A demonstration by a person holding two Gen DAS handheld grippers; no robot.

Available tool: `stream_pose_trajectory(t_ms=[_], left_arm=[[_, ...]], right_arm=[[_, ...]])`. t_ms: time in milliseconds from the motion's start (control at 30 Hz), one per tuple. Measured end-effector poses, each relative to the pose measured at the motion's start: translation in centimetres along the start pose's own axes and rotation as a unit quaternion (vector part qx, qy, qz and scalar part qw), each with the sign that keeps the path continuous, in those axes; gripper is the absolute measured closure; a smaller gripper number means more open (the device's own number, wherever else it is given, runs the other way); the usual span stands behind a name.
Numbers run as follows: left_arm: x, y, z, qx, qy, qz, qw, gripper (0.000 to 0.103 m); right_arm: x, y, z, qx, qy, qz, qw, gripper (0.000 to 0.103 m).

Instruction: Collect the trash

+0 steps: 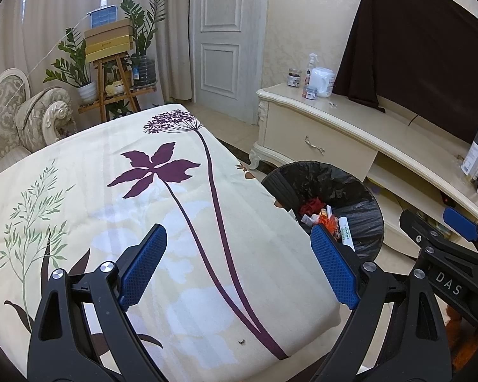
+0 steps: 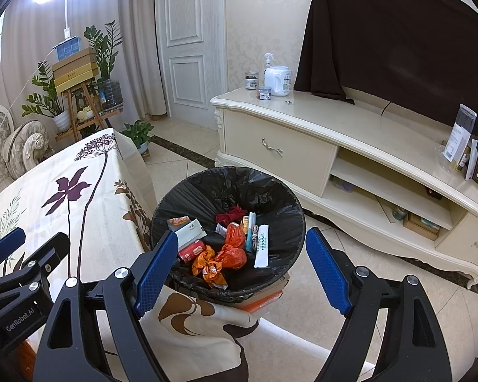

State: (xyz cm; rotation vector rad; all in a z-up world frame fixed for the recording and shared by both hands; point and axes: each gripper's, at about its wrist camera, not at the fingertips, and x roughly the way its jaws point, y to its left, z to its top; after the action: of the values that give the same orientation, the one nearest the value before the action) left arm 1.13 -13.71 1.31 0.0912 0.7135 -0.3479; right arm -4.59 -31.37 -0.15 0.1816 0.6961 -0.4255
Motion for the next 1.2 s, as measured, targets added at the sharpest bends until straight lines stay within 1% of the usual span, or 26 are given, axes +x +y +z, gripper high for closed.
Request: stream_pose_trajectory(t_ms=[233,533,600,767,1033,1200], left_arm=[[-0.4,-0.3,0.0,0.012,-0.015,0.003,0.9998,0.013],[-0.2,-0.2,0.0,0.006,-0.015,-0.001,0.9999,0.013],[-0.1,-0.2,0.0,0.003,-0.014,-0.003,0.9999,0.013],[0.2,-0.1,-0.1,-0.002,-0.007,-0.011,0.9999,0.013],[0.6,0.2,-0.2,-0.009,0.001,-0.016,0.9998,0.011],[0.7,0.2,-0.2,-0.008,-0.003,-0.016,0.9998,0.009]], right_arm=[[0.1,0.0,0.0,0.0,0.0,0.0,1.0,0.023],[0.2,0.0,-0.1,0.0,0.002,0.0,1.0,0.023],[0.5,0.1,-0.5,-0.001,0.003,0.001,1.0,0.023],[0.7,0.3,-0.7,-0.001,0.004,0.001,1.0,0.023],[0.7,0.3,-0.8,-0.001,0.004,0.001,1.0,0.023],[0.7,0.3,-0.8,-0.003,0.004,0.001,1.0,0.023]])
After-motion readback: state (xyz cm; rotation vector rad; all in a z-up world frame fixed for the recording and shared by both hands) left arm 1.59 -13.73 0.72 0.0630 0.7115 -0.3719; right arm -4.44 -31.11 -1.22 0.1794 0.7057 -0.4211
